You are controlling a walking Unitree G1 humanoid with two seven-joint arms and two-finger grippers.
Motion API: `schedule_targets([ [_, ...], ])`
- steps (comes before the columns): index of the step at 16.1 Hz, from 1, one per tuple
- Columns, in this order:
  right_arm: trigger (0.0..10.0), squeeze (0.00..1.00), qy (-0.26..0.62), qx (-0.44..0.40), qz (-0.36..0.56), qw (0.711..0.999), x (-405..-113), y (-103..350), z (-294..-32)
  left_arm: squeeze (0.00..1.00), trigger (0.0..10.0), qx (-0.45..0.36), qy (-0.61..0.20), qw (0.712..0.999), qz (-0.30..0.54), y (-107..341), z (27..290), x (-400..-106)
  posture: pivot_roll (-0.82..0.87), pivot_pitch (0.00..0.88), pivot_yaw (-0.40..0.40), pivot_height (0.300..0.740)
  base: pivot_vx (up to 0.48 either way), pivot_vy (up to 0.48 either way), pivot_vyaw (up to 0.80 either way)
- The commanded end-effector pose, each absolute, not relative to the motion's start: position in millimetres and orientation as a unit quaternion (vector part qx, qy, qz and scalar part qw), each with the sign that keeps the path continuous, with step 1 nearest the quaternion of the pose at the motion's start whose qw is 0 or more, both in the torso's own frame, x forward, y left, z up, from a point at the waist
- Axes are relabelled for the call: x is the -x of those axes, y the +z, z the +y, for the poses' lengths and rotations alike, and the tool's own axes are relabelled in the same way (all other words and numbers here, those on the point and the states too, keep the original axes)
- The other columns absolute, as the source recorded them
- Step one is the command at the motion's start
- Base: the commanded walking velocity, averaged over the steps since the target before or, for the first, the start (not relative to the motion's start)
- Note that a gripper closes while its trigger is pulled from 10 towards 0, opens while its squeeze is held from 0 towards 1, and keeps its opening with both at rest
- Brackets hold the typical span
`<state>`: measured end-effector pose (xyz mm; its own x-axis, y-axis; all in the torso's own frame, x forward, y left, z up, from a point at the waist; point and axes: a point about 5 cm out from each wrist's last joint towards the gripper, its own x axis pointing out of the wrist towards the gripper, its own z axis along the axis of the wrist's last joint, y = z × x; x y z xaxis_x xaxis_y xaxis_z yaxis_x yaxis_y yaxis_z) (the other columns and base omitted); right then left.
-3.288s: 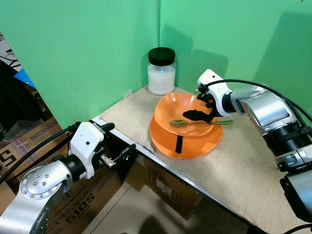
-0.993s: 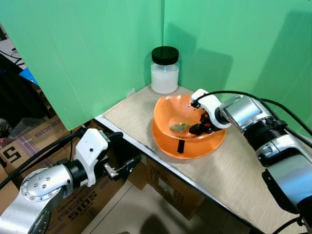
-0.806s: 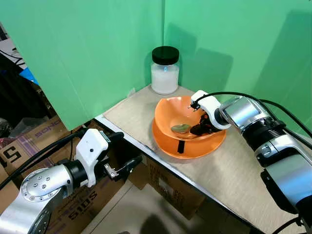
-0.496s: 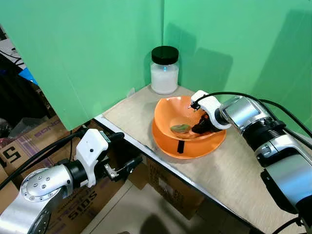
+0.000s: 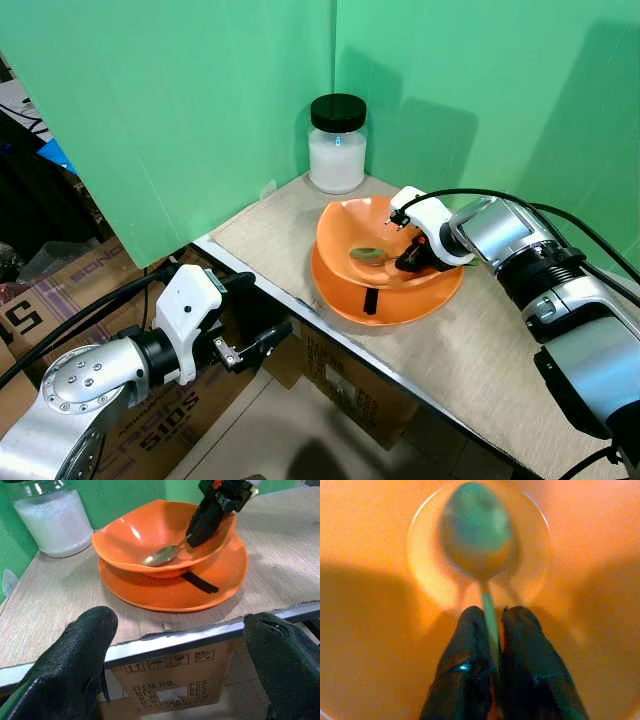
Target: Setting the table
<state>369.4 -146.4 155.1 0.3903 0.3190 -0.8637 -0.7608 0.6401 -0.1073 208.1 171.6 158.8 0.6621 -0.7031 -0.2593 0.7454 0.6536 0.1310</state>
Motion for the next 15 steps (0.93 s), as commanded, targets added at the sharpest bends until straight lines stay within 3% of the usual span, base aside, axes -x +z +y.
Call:
schedule_targets([
  [1, 0.0, 0.0, 0.341, 0.264, 0.427, 0.795, -372, 161, -144, 0.0, 10.0, -0.119, -0.407, 0.9, 0.099, 158, 171, -206, -0.03, 0.0, 0.052, 0.74, 0.0, 0.0, 0.0],
  [8, 0.0, 0.0, 0.324, 0.211, 0.355, 0.851, -377, 194, -147, 0.0, 10.0, -0.13, -0.397, 0.905, 0.081, 162, 173, -219, -0.04, 0.0, 0.083, 0.74, 0.0, 0.0, 0.0],
  [12, 0.0, 0.0, 0.32, 0.138, 0.255, 0.902, -358, 225, -158, 0.0, 10.0, -0.114, -0.355, 0.927, 0.047, 169, 167, -233, -0.05, 0.0, 0.085, 0.74, 0.0, 0.0, 0.0],
  [13, 0.0, 0.0, 0.325, 0.1, 0.169, 0.925, -347, 232, -158, 0.0, 10.0, -0.1, -0.339, 0.935, 0.029, 173, 160, -235, -0.05, 0.0, 0.071, 0.74, 0.0, 0.0, 0.0],
  [14, 4.2, 0.0, 0.316, 0.08, 0.116, 0.938, -336, 234, -158, 0.0, 10.0, -0.096, -0.308, 0.946, 0.027, 173, 158, -237, -0.04, 0.0, 0.066, 0.74, 0.0, 0.0, 0.0],
  [15, 10.0, 0.0, 0.299, 0.068, 0.074, 0.949, -324, 233, -157, 0.0, 10.0, -0.093, -0.272, 0.958, 0.022, 174, 157, -240, -0.04, 0.0, 0.063, 0.74, 0.0, 0.0, 0.0],
])
